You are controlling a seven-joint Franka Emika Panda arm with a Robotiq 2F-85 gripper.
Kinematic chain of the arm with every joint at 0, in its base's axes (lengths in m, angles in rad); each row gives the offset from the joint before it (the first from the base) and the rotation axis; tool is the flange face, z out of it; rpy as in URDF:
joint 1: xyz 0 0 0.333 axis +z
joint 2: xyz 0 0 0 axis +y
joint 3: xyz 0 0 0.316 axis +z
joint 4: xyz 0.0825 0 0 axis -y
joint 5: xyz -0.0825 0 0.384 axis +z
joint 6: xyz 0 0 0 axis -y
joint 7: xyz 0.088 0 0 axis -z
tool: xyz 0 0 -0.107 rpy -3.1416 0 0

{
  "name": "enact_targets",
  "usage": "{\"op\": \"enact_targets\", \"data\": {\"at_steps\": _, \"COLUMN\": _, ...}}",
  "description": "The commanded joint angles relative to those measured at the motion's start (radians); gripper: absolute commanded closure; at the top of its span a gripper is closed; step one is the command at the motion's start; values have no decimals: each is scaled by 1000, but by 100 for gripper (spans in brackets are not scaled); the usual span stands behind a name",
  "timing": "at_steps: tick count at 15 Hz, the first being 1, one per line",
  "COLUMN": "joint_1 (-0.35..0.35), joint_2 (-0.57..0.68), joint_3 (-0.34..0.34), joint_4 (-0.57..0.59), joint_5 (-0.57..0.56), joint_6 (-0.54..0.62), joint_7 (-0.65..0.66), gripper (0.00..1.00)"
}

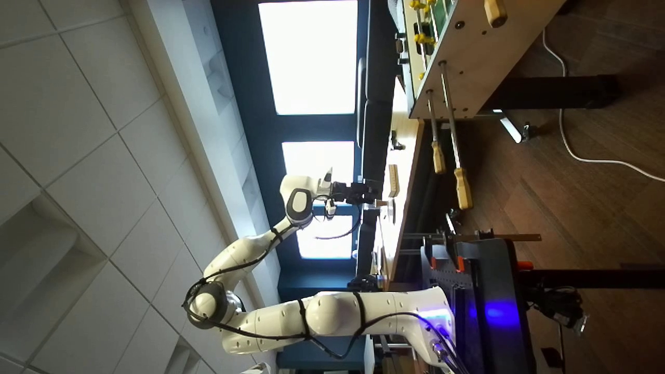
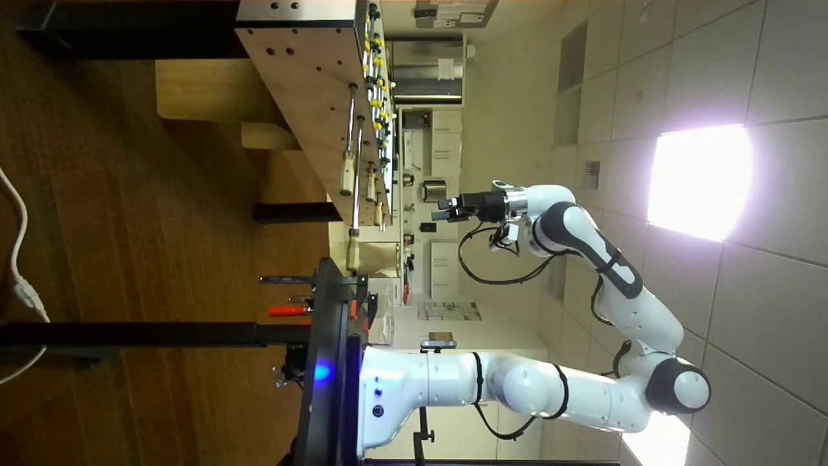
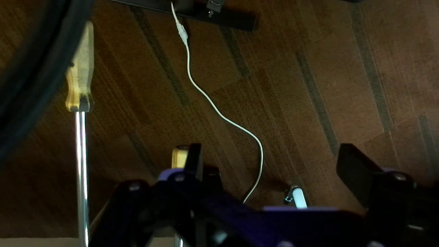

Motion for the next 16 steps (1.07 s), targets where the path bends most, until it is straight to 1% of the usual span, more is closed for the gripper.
{"op": "enact_targets", "data": {"at_steps": 1, "joint_1": -9, "joint_2": 50, "joint_3": -28, "joint_4": 77, "joint_5": 12, "joint_6": -28, "joint_7": -100, "gripper": 0}}
{"op": "enact_targets", "data": {"at_steps": 5, "joint_1": -20, "joint_2": 141, "joint_3": -15, "joint_4": 137, "joint_5": -26, "joint_6": -9, "joint_7": -83, "gripper": 0}}
{"op": "enact_targets", "data": {"at_steps": 11, "joint_1": -29, "joint_2": 275, "joint_3": -5, "joint_4": 223, "joint_5": -45, "joint_6": 21, "joint_7": -61, "gripper": 0}}
{"op": "enact_targets", "data": {"at_steps": 16, "joint_1": -43, "joint_2": 356, "joint_3": -9, "joint_4": 251, "joint_5": -77, "joint_6": 88, "joint_7": -29, "gripper": 0}}
